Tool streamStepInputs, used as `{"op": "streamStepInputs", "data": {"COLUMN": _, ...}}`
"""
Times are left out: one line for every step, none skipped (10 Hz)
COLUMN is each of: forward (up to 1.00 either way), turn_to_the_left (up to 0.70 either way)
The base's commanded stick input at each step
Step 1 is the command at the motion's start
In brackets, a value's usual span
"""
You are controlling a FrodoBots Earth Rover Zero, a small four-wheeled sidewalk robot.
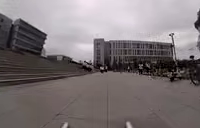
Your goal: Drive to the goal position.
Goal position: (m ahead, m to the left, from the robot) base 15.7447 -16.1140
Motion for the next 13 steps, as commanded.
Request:
{"op": "streamStepInputs", "data": {"forward": 0.70, "turn_to_the_left": 0.00}}
{"op": "streamStepInputs", "data": {"forward": 0.70, "turn_to_the_left": 0.00}}
{"op": "streamStepInputs", "data": {"forward": 0.70, "turn_to_the_left": 0.00}}
{"op": "streamStepInputs", "data": {"forward": 0.70, "turn_to_the_left": 0.00}}
{"op": "streamStepInputs", "data": {"forward": 0.70, "turn_to_the_left": 0.00}}
{"op": "streamStepInputs", "data": {"forward": 0.70, "turn_to_the_left": -0.07}}
{"op": "streamStepInputs", "data": {"forward": 0.70, "turn_to_the_left": -0.06}}
{"op": "streamStepInputs", "data": {"forward": 0.70, "turn_to_the_left": -0.01}}
{"op": "streamStepInputs", "data": {"forward": 0.70, "turn_to_the_left": 0.00}}
{"op": "streamStepInputs", "data": {"forward": 0.70, "turn_to_the_left": 0.00}}
{"op": "streamStepInputs", "data": {"forward": 0.70, "turn_to_the_left": 0.00}}
{"op": "streamStepInputs", "data": {"forward": 0.70, "turn_to_the_left": 0.00}}
{"op": "streamStepInputs", "data": {"forward": 0.70, "turn_to_the_left": 0.00}}
